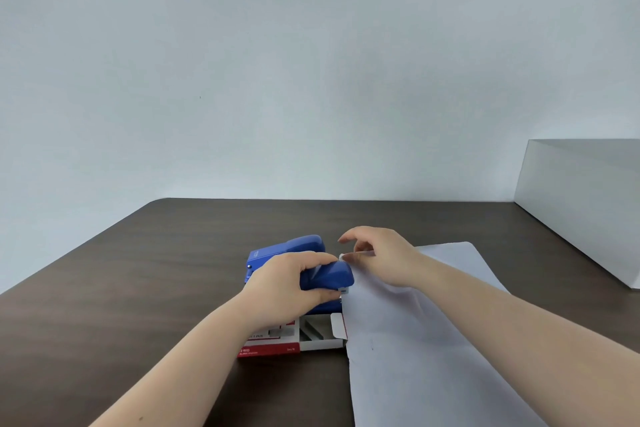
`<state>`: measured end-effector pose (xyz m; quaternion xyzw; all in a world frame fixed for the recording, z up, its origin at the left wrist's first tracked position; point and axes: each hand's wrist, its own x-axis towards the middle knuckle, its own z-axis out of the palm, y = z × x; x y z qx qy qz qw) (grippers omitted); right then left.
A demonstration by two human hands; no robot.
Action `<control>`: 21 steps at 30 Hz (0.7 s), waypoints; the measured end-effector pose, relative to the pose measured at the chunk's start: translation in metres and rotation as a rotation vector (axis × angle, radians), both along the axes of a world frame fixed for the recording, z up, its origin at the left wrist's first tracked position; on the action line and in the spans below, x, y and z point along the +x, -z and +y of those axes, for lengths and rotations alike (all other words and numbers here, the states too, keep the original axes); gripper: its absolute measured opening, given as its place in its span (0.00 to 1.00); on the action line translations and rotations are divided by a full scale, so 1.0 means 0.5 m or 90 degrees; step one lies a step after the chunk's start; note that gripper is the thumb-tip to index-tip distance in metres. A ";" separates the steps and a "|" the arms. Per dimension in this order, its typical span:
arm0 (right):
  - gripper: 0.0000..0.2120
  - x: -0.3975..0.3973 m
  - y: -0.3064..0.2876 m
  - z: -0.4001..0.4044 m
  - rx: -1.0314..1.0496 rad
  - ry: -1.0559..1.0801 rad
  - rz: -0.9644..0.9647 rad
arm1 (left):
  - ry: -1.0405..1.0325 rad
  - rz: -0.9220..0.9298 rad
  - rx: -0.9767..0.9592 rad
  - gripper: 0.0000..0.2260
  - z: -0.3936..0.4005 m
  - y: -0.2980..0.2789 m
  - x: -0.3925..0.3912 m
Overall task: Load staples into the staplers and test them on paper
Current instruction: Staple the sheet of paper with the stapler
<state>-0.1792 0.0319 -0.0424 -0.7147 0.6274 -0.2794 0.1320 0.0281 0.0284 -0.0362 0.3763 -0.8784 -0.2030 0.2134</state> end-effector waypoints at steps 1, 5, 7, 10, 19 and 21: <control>0.15 0.002 0.002 -0.003 0.001 -0.001 0.002 | -0.002 0.002 0.003 0.14 0.001 -0.001 -0.002; 0.13 0.002 0.004 -0.015 -0.024 0.015 0.005 | -0.035 0.078 0.030 0.19 0.006 -0.020 -0.029; 0.12 0.001 0.006 -0.021 -0.027 0.022 -0.001 | -0.074 0.062 0.027 0.25 -0.004 -0.029 -0.052; 0.09 0.003 0.004 -0.022 -0.021 0.014 -0.014 | -0.086 -0.099 -0.042 0.21 -0.017 -0.037 -0.090; 0.14 0.003 0.010 -0.016 -0.025 -0.032 -0.048 | 0.013 -0.427 -0.258 0.25 -0.014 -0.010 -0.115; 0.14 0.004 0.014 -0.016 -0.021 -0.024 -0.051 | 0.014 -0.443 -0.276 0.24 -0.016 -0.010 -0.113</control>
